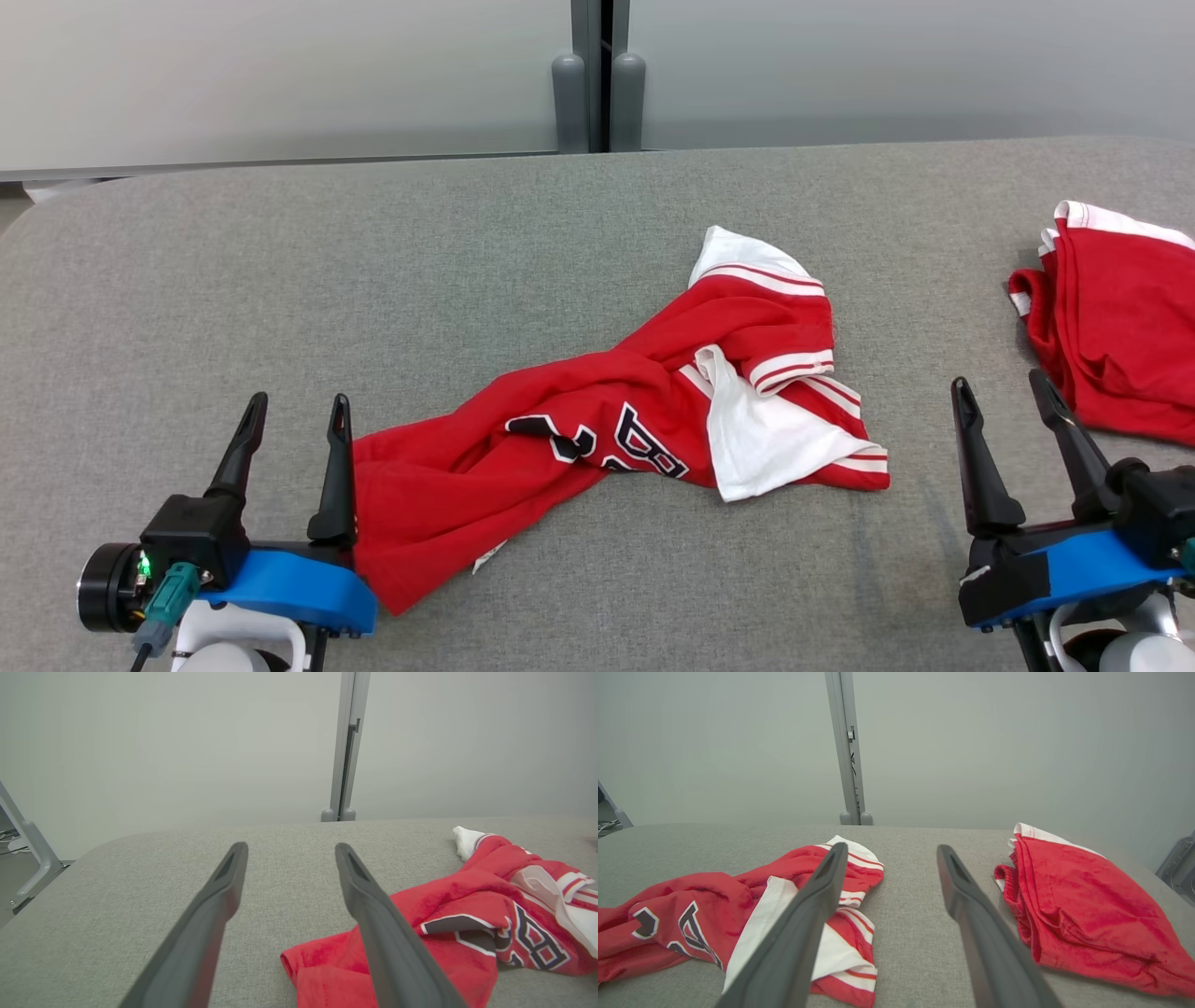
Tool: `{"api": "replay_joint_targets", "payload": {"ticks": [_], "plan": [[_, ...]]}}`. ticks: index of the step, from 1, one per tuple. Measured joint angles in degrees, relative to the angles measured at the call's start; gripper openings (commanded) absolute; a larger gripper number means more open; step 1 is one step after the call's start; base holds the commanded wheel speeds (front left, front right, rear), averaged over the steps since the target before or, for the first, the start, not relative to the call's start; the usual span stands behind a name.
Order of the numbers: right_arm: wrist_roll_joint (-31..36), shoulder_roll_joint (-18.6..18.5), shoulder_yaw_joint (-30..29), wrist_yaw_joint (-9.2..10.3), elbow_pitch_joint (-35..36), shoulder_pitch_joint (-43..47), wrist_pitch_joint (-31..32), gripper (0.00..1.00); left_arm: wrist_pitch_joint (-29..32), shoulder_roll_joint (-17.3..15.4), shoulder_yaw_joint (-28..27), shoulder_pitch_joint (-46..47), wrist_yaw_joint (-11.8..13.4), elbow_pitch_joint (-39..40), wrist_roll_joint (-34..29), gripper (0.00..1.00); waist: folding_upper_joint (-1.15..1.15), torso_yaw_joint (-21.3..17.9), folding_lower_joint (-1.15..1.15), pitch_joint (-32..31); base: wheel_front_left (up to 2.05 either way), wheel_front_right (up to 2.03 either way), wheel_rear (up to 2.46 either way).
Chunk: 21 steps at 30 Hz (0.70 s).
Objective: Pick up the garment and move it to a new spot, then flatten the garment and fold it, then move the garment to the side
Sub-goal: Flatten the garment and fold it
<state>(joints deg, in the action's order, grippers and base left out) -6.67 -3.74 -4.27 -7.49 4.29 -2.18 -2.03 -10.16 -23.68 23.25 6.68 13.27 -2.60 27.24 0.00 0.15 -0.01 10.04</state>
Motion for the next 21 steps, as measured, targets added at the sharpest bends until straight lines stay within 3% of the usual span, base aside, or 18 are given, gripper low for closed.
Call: {"api": "replay_joint_targets", "payload": {"ticks": [14, 21], "plan": [[-0.3, 0.6, -0.2, 0.00, 2.3, 0.6, 1.2, 1.00, 0.7, -0.5, 0.3, -0.1, 0.5, 0.4, 0.3, 1.00, 0.00, -0.2, 0.01, 0.7, 0.00, 0.00, 0.00], [-0.5, 0.7, 0.5, 0.00, 2.5, 0.5, 1.5, 1.00, 8.5, -1.5, 1.5, 3.6, -2.2, -4.2, 3.2, 1.00, 0.00, -0.3, 0.01, 2.4, 0.00, 0.00, 0.00]]}}
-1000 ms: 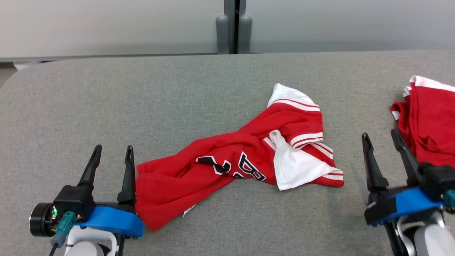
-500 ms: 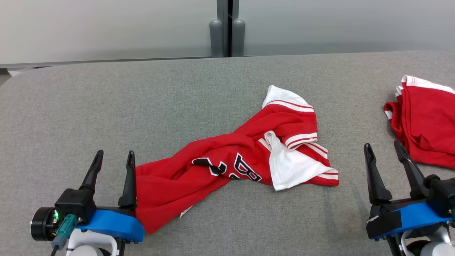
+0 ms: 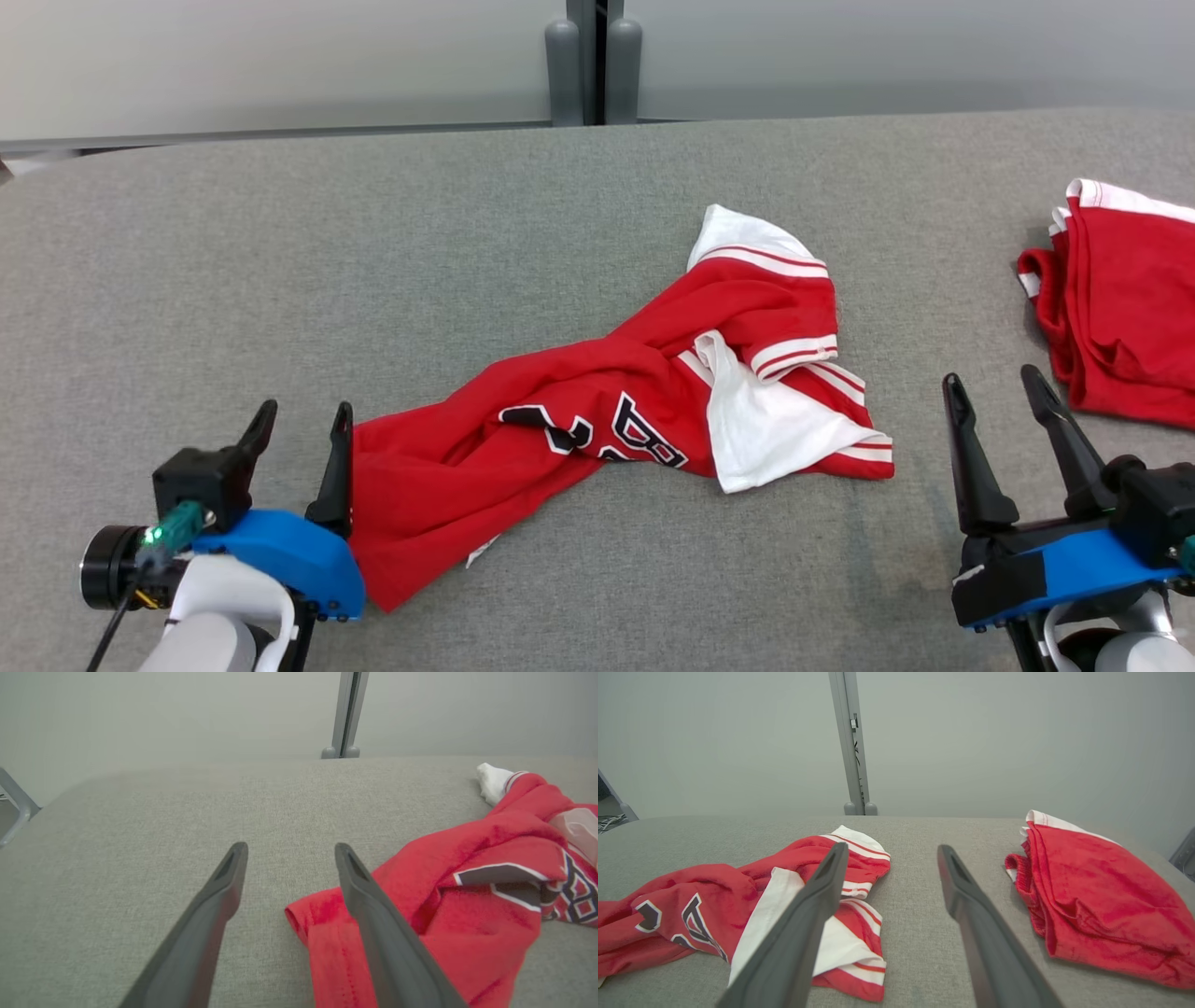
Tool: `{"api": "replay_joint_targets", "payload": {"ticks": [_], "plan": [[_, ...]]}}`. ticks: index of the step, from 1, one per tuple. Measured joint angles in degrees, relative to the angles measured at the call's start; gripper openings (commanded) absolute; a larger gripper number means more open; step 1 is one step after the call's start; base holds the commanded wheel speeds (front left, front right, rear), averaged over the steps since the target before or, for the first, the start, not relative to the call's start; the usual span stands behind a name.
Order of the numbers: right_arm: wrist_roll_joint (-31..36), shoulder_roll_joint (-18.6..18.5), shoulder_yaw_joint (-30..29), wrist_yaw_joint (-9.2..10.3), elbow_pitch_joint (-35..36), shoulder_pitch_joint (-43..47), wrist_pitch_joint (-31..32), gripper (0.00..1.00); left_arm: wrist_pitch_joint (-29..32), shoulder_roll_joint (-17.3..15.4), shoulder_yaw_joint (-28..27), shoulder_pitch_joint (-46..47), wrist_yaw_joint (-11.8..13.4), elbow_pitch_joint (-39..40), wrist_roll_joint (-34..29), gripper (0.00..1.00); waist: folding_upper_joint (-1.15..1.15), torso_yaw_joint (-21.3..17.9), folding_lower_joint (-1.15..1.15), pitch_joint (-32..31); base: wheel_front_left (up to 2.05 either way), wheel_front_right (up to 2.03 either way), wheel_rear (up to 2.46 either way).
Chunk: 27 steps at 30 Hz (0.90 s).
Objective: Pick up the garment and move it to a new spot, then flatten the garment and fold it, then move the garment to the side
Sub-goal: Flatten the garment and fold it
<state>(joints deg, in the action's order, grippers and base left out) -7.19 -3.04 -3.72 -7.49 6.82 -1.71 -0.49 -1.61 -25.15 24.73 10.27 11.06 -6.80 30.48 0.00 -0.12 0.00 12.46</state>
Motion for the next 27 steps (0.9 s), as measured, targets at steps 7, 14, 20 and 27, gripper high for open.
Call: {"api": "replay_joint_targets", "payload": {"ticks": [7, 14, 20, 27], "plan": [[0.0, 0.0, 0.8, 0.00, 0.1, -0.4, 0.2, 1.00, 8.9, -0.2, 1.7, 3.4, -2.6, -6.6, 3.0, 1.00, 0.00, -1.4, 0.00, 1.4, 0.00, 0.00, 0.00], [-0.5, 0.1, 0.8, 0.00, 0.0, -0.5, 0.2, 1.00, 13.9, -0.4, 2.5, 5.0, -5.0, -11.4, 5.4, 1.00, 0.00, -2.3, 0.00, 2.0, 0.00, 0.00, 0.00], [-0.9, 0.1, 1.1, 0.00, -0.1, -0.7, 0.2, 1.00, 13.7, 0.0, 3.0, 7.3, -7.1, -15.2, 6.3, 0.00, 0.00, -2.8, 0.00, 2.1, 0.00, 0.00, 0.00], [-1.2, 0.1, 1.2, 0.00, -0.5, -1.0, 0.1, 1.00, 4.8, -0.3, 2.3, 12.6, -7.0, -16.5, 2.4, 0.00, 0.00, -3.6, 0.00, 1.1, 0.00, 0.00, 0.00]]}}
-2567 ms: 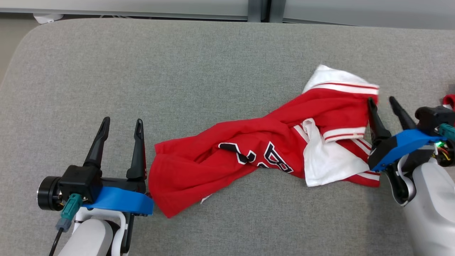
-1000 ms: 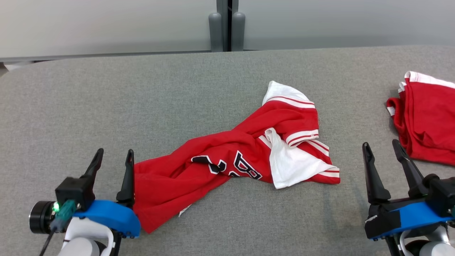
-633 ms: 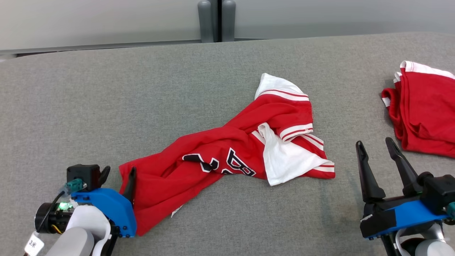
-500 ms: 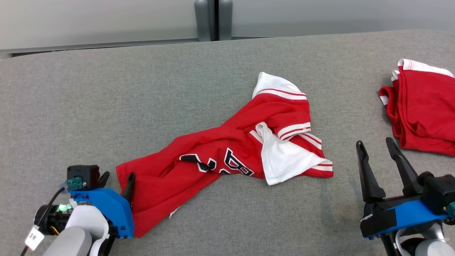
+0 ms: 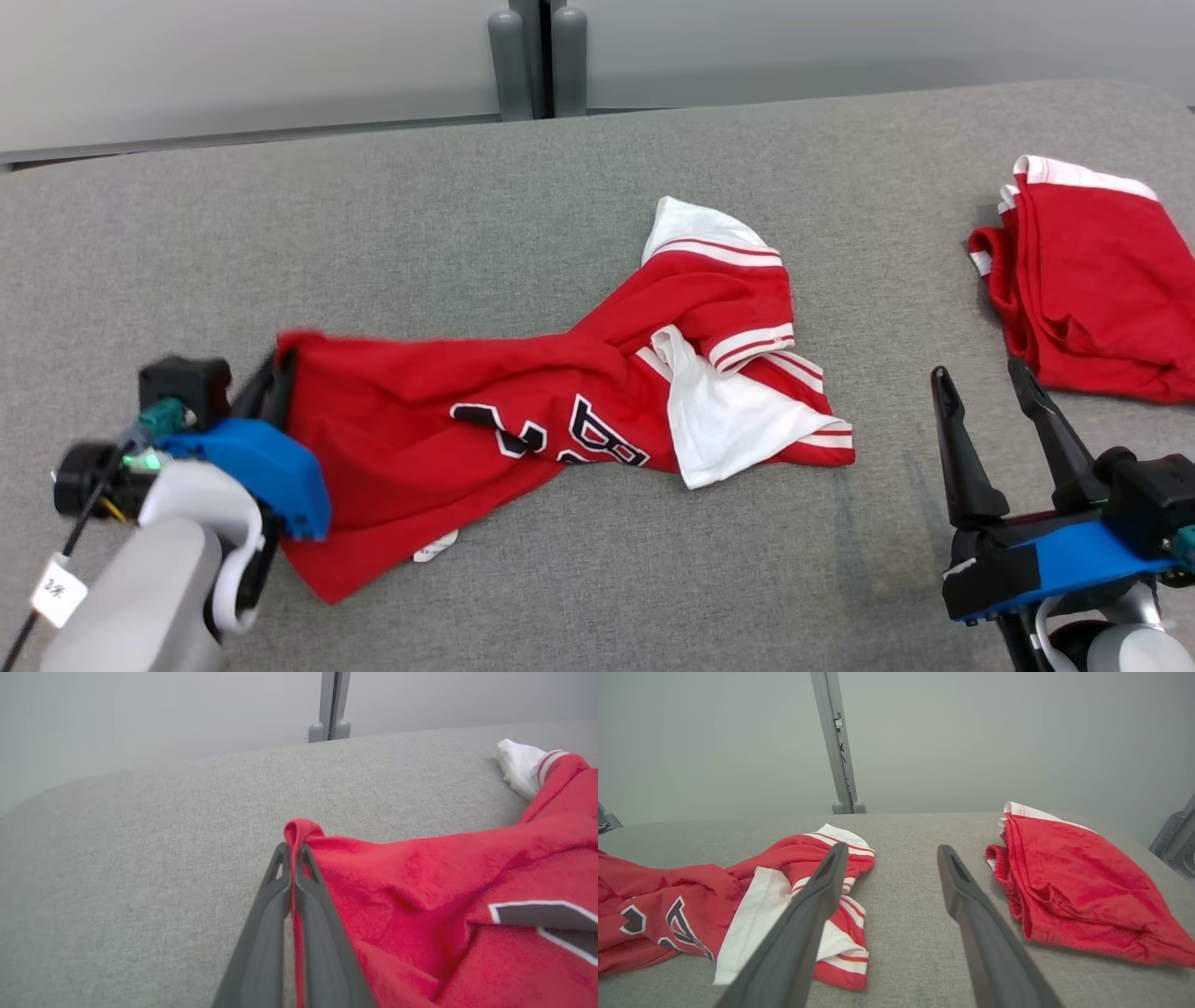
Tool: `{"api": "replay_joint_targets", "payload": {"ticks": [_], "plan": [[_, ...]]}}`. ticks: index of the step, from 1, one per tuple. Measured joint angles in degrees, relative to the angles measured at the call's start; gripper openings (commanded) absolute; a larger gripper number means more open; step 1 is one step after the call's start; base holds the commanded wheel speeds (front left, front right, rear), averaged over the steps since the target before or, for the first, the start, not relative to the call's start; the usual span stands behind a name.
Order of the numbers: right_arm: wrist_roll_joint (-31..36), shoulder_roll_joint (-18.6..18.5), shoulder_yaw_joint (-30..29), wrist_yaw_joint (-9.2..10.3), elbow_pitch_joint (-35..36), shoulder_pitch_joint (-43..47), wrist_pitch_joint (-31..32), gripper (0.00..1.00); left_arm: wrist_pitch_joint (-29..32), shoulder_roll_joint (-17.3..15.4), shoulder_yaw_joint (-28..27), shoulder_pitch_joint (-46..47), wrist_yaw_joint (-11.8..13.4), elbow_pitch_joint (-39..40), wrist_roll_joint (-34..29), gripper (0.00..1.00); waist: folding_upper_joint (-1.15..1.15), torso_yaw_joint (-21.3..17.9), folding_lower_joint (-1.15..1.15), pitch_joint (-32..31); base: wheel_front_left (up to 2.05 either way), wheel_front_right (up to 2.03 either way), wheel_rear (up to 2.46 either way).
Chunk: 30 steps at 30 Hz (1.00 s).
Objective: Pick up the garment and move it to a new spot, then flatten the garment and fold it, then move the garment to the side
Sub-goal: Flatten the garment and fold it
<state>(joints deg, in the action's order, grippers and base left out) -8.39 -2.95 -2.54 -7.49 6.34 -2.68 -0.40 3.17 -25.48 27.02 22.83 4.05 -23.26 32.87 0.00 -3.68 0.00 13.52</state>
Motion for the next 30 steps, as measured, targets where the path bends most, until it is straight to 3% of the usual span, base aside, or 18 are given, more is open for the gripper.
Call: {"api": "replay_joint_targets", "payload": {"ticks": [6, 13, 19, 23, 30], "plan": [[-0.8, 0.0, -0.2, 0.00, -0.5, 0.3, 0.0, 1.00, -6.7, -1.7, -0.7, 4.6, 1.3, 4.6, -4.3, 0.00, 0.00, -0.4, 0.00, -1.6, 0.00, 0.00, 0.00], [-1.1, 0.0, -1.3, 0.00, -0.7, 1.7, 0.0, 1.00, -8.3, -4.5, -0.8, 5.3, 3.5, 15.5, -7.4, 0.00, 0.00, 0.2, -0.01, -3.8, 0.00, 0.00, 0.00], [-1.7, 0.0, -2.4, 0.00, -0.5, 2.9, 0.0, 1.00, -1.4, -4.6, 3.0, -6.8, 6.0, 29.4, -5.0, 0.00, 0.00, 1.7, -0.01, -4.7, 0.00, 0.00, 0.00], [-2.2, 0.0, -2.5, 0.00, -0.6, 3.1, -0.2, 1.00, 4.9, -4.1, 7.3, -16.0, 6.2, 37.1, -0.2, 0.00, 0.00, 3.3, -0.01, -4.9, 0.00, 0.00, 0.00], [-1.9, 0.0, -2.8, 0.00, -0.6, 3.1, 0.1, 1.00, 16.3, -6.6, 12.6, -26.2, 5.2, 40.0, 8.9, 0.00, 0.00, 6.0, -0.01, -4.6, 0.00, 0.00, 0.00]]}}
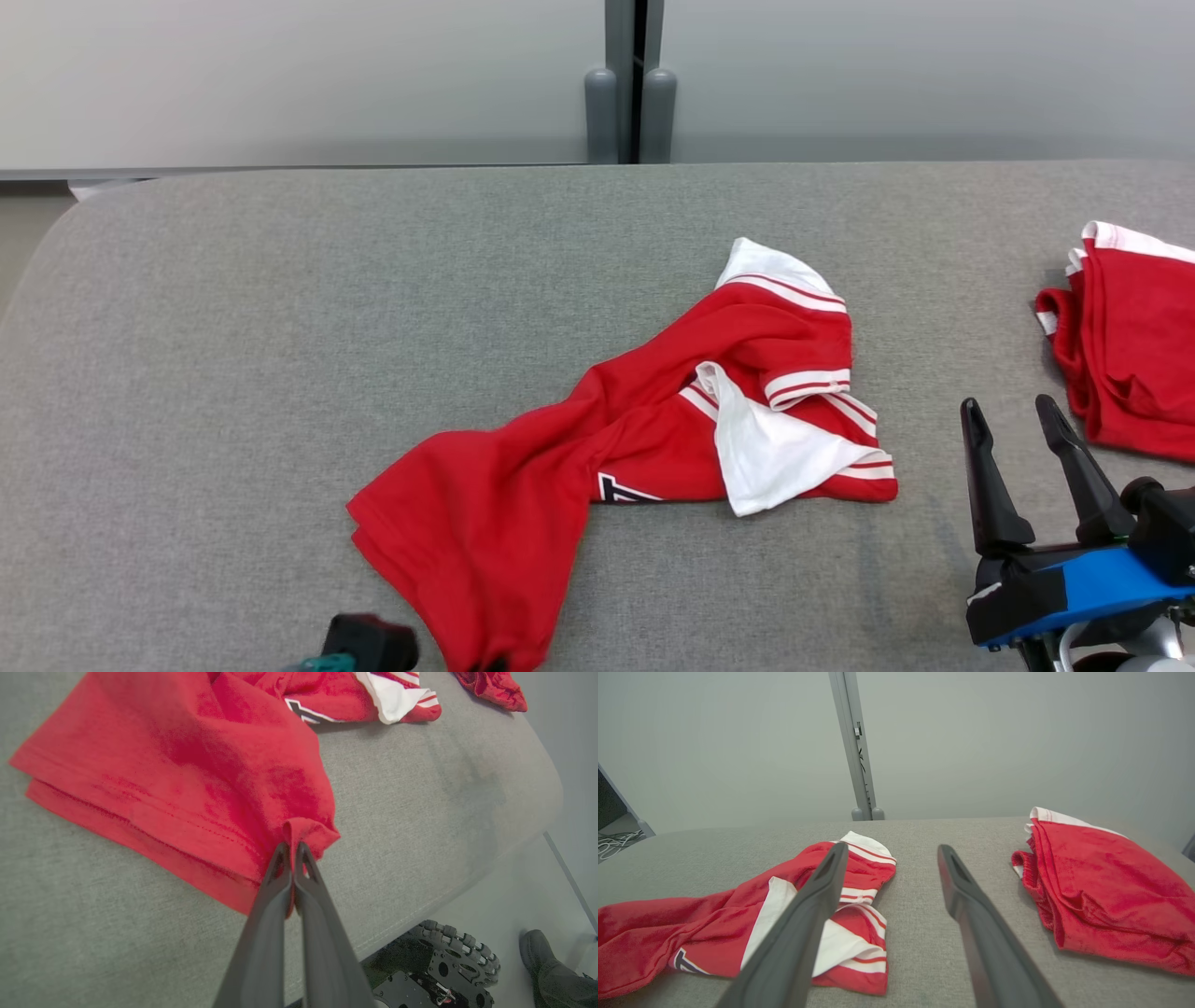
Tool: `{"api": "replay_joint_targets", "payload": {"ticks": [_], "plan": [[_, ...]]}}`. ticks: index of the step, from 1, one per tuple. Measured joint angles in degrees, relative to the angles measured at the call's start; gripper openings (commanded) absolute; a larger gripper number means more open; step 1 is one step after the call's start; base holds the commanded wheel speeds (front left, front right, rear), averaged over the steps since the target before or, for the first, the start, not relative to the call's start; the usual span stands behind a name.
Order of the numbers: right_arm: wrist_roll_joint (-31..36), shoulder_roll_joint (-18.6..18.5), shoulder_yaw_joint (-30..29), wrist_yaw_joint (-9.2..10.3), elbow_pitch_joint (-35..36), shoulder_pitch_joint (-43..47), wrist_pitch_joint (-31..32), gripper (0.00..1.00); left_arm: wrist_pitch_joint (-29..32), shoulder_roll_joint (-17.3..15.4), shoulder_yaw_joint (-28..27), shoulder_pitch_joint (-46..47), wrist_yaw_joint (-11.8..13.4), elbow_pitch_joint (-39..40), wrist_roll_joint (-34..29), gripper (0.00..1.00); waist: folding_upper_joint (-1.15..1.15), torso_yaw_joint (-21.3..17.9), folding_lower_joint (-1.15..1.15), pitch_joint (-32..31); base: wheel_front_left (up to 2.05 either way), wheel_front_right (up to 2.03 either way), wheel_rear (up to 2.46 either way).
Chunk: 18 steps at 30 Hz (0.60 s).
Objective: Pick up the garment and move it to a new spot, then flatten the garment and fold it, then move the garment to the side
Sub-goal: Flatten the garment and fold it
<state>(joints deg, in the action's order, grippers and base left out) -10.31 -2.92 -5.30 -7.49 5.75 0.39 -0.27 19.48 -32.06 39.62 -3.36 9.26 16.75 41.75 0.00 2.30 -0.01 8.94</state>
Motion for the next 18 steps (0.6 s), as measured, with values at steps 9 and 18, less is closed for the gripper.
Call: {"api": "replay_joint_targets", "payload": {"ticks": [9, 18], "plan": [[0.4, 0.0, -0.6, 0.00, -0.1, -0.1, 0.2, 1.00, -3.7, -1.6, -3.6, -0.8, 0.1, -9.9, 1.6, 1.00, 0.00, 1.1, 0.01, 0.8, 0.00, 0.00, 0.00], [1.4, 0.0, -2.0, 0.00, 1.7, 0.0, 1.2, 1.00, -11.4, -1.0, -8.6, 2.8, 0.1, -4.4, 0.2, 1.00, 0.00, 0.7, 0.01, 0.0, 0.00, 0.00, 0.00]]}}
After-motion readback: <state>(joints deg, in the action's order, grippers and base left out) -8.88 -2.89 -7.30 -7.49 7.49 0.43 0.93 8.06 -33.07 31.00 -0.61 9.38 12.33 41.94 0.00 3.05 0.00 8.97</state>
